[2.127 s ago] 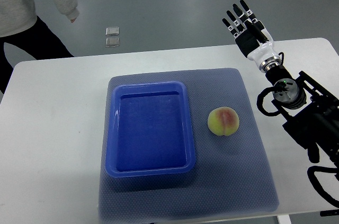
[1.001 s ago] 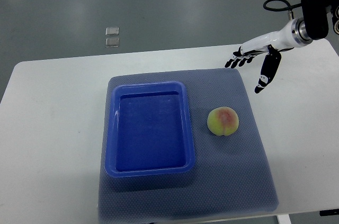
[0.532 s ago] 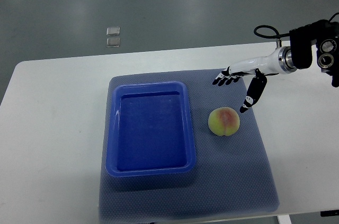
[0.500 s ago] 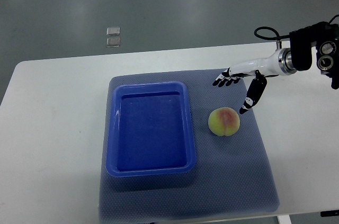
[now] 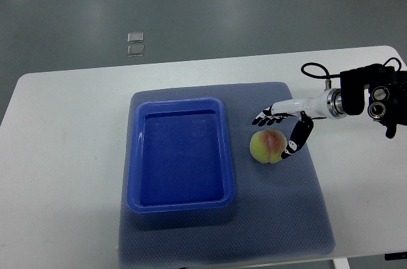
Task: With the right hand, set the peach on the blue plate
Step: 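Close the right hand's fingers around the peach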
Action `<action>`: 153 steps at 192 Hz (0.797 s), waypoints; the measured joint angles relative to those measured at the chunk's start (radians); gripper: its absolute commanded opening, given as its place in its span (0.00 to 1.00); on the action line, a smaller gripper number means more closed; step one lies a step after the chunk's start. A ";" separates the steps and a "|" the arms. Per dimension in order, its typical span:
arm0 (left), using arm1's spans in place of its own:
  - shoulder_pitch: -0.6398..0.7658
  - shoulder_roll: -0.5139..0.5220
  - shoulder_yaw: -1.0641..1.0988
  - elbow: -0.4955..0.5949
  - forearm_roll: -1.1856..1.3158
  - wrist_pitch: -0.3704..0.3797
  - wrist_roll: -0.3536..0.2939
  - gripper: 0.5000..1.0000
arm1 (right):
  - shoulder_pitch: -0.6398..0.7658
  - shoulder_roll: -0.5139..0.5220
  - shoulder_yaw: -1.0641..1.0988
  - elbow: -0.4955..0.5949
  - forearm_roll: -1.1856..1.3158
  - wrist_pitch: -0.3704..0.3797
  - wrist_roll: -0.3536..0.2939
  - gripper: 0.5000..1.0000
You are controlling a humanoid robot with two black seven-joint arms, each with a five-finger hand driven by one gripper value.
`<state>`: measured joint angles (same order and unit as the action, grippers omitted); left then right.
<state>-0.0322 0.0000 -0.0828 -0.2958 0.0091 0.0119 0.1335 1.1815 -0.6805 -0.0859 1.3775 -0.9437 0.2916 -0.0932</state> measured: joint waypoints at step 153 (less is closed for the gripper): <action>0.000 0.000 0.000 0.001 0.000 0.000 0.000 1.00 | -0.119 0.042 0.010 -0.006 -0.030 -0.198 0.050 0.48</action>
<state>-0.0322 0.0000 -0.0828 -0.2945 0.0091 0.0120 0.1335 1.0629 -0.6385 -0.0761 1.3713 -0.9736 0.0936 -0.0434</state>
